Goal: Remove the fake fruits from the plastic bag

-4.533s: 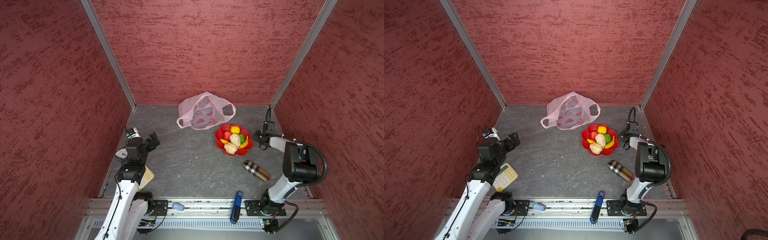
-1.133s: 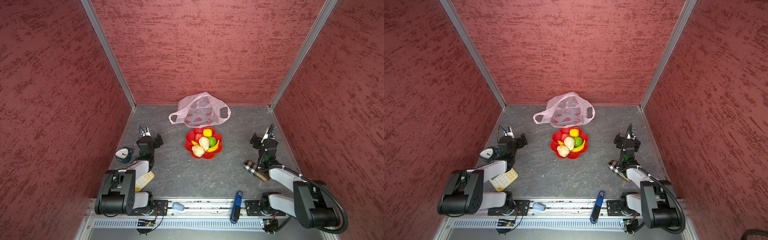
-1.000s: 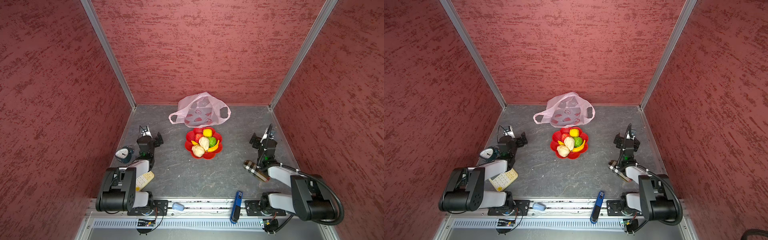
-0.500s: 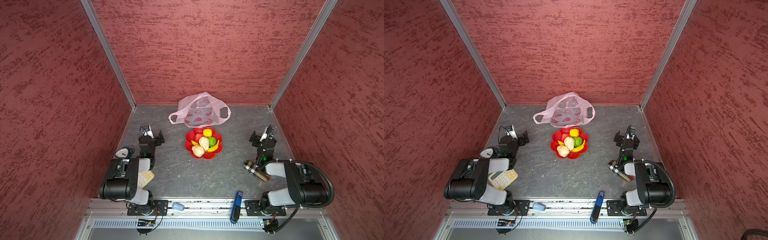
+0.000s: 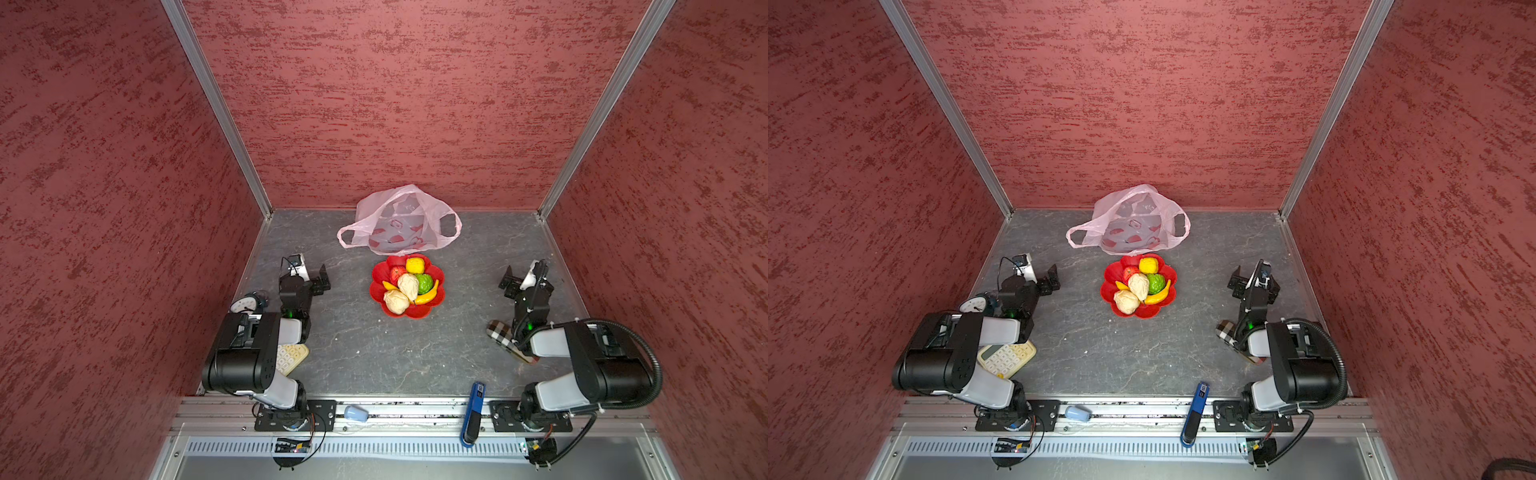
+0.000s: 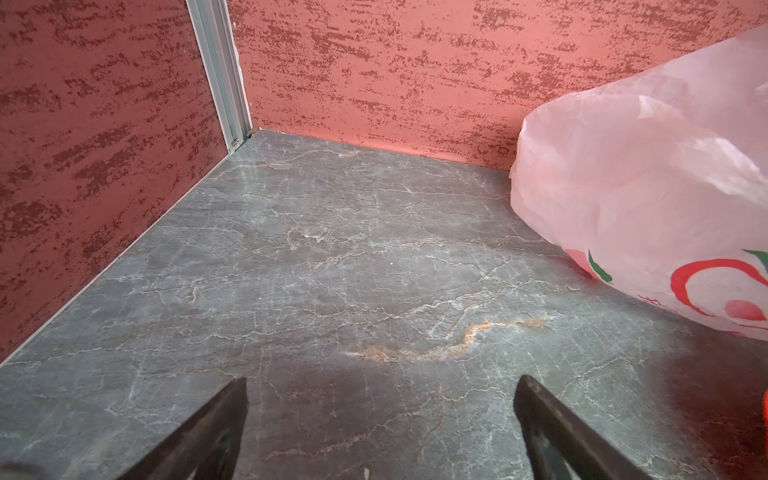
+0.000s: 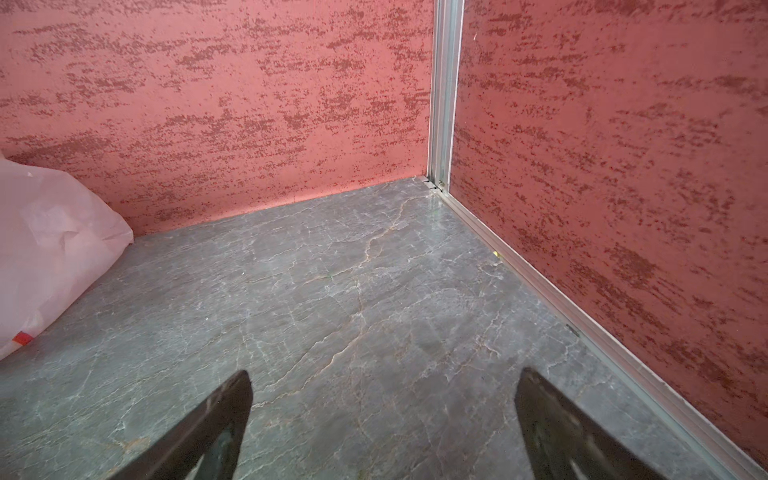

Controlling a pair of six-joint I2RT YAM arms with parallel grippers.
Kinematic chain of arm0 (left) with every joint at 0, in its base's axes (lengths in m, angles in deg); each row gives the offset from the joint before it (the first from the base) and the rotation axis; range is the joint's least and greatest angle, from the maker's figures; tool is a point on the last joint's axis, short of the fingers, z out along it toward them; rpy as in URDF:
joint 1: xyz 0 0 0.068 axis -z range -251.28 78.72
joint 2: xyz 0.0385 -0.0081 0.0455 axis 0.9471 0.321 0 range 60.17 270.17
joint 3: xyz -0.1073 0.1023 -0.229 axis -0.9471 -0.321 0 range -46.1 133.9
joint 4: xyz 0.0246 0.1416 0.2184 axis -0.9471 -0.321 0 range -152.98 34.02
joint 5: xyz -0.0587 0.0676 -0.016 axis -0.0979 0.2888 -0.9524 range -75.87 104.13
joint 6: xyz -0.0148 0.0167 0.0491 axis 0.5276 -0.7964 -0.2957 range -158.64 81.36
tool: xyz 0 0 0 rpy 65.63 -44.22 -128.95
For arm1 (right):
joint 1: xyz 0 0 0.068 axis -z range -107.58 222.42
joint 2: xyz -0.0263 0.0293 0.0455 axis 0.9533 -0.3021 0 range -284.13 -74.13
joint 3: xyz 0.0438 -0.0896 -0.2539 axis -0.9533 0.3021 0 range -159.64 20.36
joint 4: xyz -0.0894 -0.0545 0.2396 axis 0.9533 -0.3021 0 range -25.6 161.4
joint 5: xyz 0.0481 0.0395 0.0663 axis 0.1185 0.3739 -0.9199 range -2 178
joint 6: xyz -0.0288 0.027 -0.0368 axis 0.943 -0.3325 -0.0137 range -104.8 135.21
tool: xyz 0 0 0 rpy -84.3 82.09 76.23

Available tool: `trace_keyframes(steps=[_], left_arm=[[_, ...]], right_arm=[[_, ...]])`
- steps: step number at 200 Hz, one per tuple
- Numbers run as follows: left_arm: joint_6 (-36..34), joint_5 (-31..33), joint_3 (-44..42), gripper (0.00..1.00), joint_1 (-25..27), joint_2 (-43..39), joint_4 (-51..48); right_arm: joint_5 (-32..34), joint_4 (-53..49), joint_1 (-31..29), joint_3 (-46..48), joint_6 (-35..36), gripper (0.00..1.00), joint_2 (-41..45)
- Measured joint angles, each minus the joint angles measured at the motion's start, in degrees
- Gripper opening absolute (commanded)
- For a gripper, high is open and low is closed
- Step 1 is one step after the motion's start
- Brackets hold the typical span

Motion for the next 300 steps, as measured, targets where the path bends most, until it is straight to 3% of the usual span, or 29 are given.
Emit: trace_keyframes(steps=[62,300], left_arm=[[0.0,-0.2,0.0,1.00,0.0,0.0,0.0],[-1.0,1.0,0.1,0.99,0.8,0.0,0.0]], right_arm=[[-2.5,7.1,0.1,2.1,0.9,0.99,-2.8],[-6.1,3.5,1.0,-1.5,1.1,0.99,-4.0]])
